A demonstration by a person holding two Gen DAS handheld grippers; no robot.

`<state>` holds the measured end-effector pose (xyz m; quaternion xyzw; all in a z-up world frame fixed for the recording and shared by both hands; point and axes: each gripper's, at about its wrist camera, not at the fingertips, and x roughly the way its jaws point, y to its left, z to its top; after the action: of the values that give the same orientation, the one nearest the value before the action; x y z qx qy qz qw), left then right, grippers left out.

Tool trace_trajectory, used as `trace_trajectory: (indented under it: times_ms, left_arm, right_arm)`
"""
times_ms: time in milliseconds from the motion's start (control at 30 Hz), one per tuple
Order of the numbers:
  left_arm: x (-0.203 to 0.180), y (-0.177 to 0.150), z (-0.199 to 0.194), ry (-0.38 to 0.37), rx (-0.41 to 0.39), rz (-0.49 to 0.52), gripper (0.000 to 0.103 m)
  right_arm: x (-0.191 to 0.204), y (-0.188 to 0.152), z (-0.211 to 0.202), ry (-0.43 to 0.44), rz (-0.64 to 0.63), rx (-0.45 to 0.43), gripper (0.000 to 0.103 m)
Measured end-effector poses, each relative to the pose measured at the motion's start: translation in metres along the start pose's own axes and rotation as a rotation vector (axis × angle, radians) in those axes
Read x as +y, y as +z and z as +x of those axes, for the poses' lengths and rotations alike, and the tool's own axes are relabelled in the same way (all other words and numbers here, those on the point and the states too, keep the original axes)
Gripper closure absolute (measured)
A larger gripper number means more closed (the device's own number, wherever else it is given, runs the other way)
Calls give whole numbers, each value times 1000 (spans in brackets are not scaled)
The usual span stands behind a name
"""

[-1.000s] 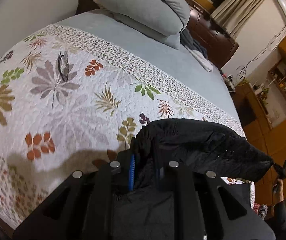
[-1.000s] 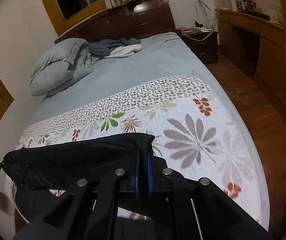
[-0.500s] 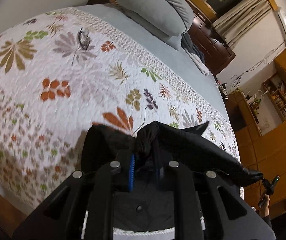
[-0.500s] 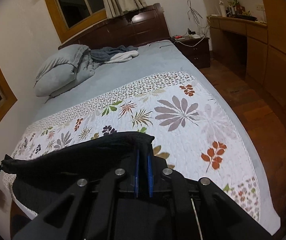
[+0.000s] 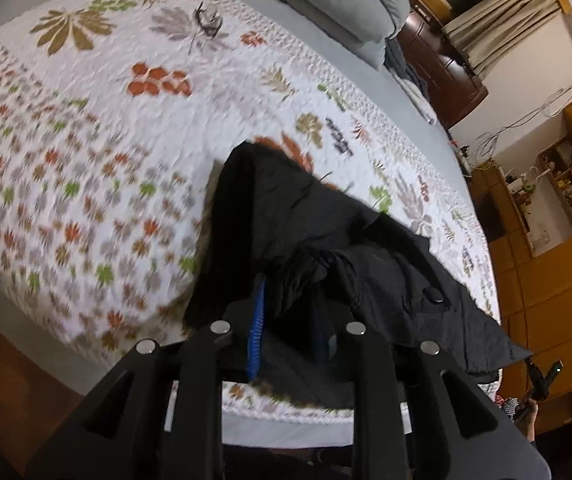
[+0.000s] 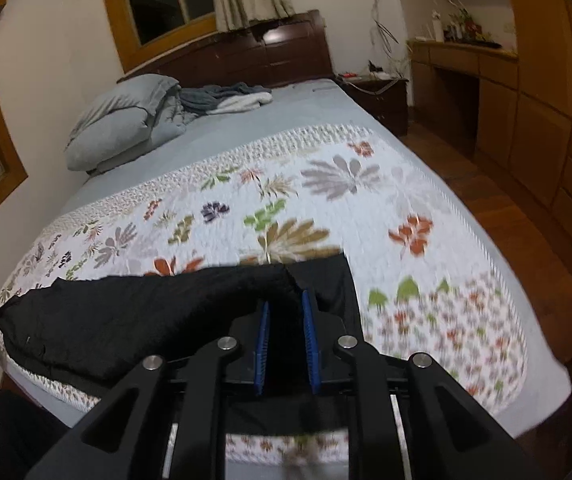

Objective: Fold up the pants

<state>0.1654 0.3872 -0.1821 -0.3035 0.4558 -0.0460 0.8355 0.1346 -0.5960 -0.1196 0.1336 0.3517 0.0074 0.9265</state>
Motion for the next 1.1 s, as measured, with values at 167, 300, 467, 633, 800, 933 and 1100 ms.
trace_trajectory:
  times_ms: [167,300,467,633,800,933,1100]
  left_arm:
    - [4,-12,0,94,22,32,71]
    - [18,-22,-13,188,-14,18,38]
    - [19,-40,-46,235,-95,0,25]
    - [-18,-62,-59,121,-135,22,13]
    - [-46,-80,-29,-63,-66,-27,11]
    - [-52,-86,-1,-173,-26,-125,11]
    - [-60,-94,26,-230,6,-202,11]
  right_arm:
    - [-18,-24,-1,-34,83,5,61]
    - [-37,-43,-2,-51,178,29,36]
    - [-61,-77,-7,122,415,68,35]
    - [-67,-101,10,365,687,51,35]
    - [-42,-103,33,446,727,63,35]
    - [-26,-103,52,444,724,91,35]
    - [-20,-105,56,441,722,97,35]
